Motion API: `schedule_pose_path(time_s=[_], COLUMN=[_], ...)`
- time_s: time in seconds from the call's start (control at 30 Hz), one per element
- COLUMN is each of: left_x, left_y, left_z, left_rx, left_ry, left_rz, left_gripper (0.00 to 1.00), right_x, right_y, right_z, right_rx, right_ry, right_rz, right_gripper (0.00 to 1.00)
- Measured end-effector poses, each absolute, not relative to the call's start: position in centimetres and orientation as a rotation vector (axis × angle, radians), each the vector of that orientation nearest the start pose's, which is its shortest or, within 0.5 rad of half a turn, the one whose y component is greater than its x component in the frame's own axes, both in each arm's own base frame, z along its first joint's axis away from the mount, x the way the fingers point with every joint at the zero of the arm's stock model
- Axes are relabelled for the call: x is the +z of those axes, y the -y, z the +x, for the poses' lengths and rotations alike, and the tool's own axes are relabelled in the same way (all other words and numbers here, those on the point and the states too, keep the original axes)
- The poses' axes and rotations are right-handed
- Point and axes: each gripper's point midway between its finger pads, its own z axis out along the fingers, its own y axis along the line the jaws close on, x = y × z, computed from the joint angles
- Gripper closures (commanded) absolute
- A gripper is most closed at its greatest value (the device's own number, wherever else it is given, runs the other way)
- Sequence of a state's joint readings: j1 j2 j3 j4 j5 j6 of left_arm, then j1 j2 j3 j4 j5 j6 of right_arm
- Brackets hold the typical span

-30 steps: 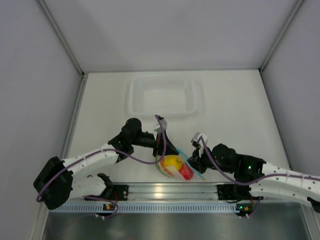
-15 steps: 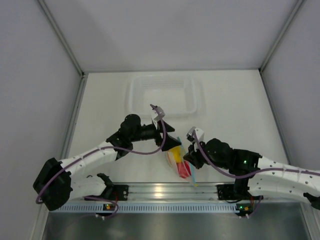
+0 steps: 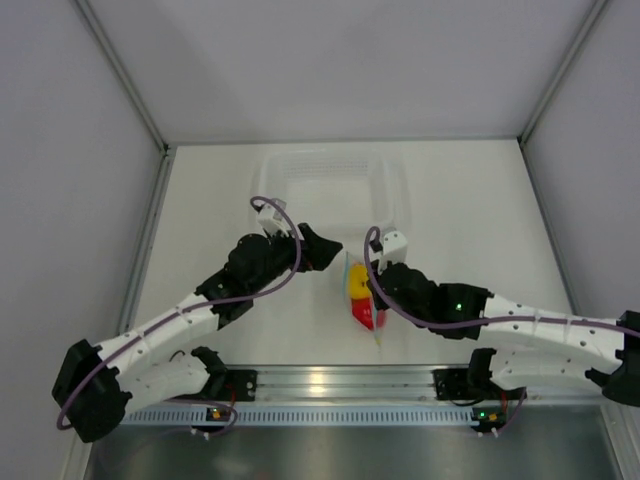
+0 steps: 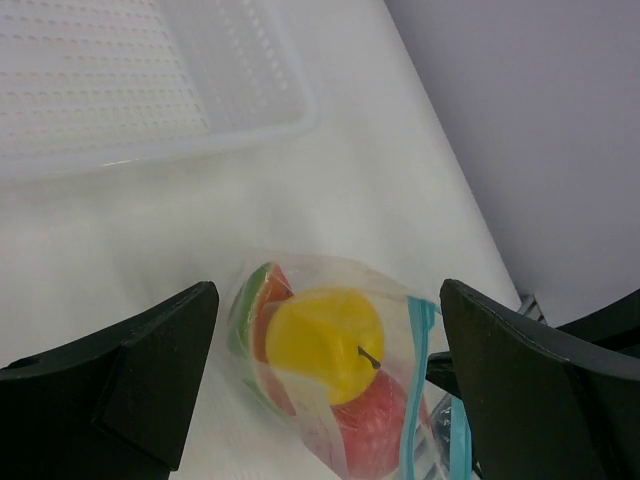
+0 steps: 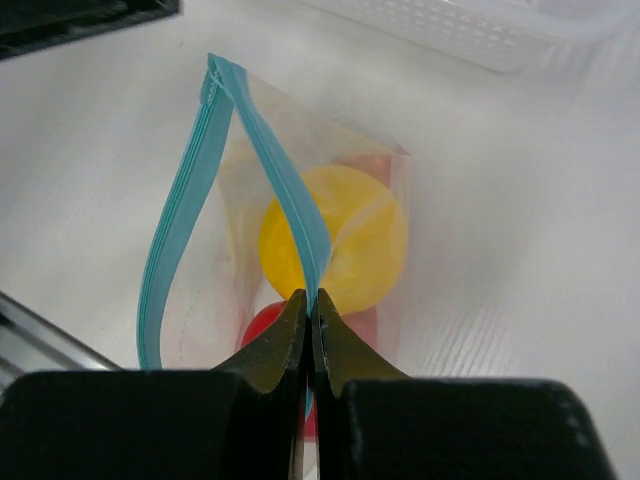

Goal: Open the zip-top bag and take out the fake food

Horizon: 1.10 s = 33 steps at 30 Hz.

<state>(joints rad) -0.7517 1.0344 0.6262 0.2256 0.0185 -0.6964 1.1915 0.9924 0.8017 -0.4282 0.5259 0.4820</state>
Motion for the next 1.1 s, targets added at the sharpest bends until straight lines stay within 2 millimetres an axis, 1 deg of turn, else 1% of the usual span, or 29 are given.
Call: schedule_pose_path(time_s=[0.1,0.2,0.27,0.33,0.43,0.5,0.53,0.63,0.67,0.73,0.77,0.83,0.87,0.93,1.1], left_x=[22.8,23.0,22.2,21.2,19.9,19.3,19.0,18.1,17.6,16.7,15.9,14.8,14.2,13.7,13.9], left_y=[26.3,25.8,26.4,27.5,29.3,29.9,30.0,30.0,30.1,30.4,30.5,30.6,30.5,29.9,27.8], left_z=[25.3,25.4,25.1,24.5,22.5,21.5,21.4,21.6,21.8,22.0,22.0,22.1,22.2,22.3,23.0], left_rx=[-1.034,-1.003,-0.960,-0.898,-0.823,-0.793,-0.777,-0.726,-0.709,-0.679,-0.655,-0.622,-0.595,-0.541,-0.426], left_ry=[-1.864,-1.861,-1.900,-1.942,-1.999,-2.019,-2.026,-2.051,-2.064,-2.091,-2.111,-2.141,-2.156,-2.170,-2.156], left_rz=[-0.051,-0.083,-0.071,-0.042,0.043,0.086,0.099,0.108,0.111,0.123,0.135,0.149,0.159,0.166,0.124], left_gripper=[0.01,0.02,0.05,0.07,0.15,0.25,0.27,0.39,0.49,0.63,0.80,0.96,1.00,1.00,1.00], right_x=[17.5,16.9,16.7,16.6,16.6,16.7,16.8,17.0,17.1,17.3,17.5,17.6,17.6,17.3,16.2], right_y=[-24.9,-25.0,-25.1,-25.1,-25.0,-25.1,-25.2,-25.3,-25.3,-25.3,-25.3,-25.2,-25.1,-24.7,-21.9], right_z=[18.5,19.3,19.9,20.3,20.8,20.9,20.9,20.9,20.9,20.9,20.8,20.8,20.8,20.7,20.2], right_rx=[0.380,0.334,0.318,0.312,0.308,0.317,0.323,0.337,0.342,0.351,0.354,0.359,0.354,0.333,0.198], right_ry=[-2.081,-2.089,-2.091,-2.089,-2.085,-2.082,-2.081,-2.075,-2.073,-2.068,-2.066,-2.064,-2.065,-2.078,-2.142], right_rz=[-0.401,-0.349,-0.316,-0.287,-0.253,-0.236,-0.231,-0.221,-0.219,-0.216,-0.215,-0.214,-0.216,-0.228,-0.289], right_gripper=[1.00,1.00,1.00,1.00,1.00,1.00,1.00,1.00,1.00,1.00,1.00,1.00,1.00,1.00,1.00])
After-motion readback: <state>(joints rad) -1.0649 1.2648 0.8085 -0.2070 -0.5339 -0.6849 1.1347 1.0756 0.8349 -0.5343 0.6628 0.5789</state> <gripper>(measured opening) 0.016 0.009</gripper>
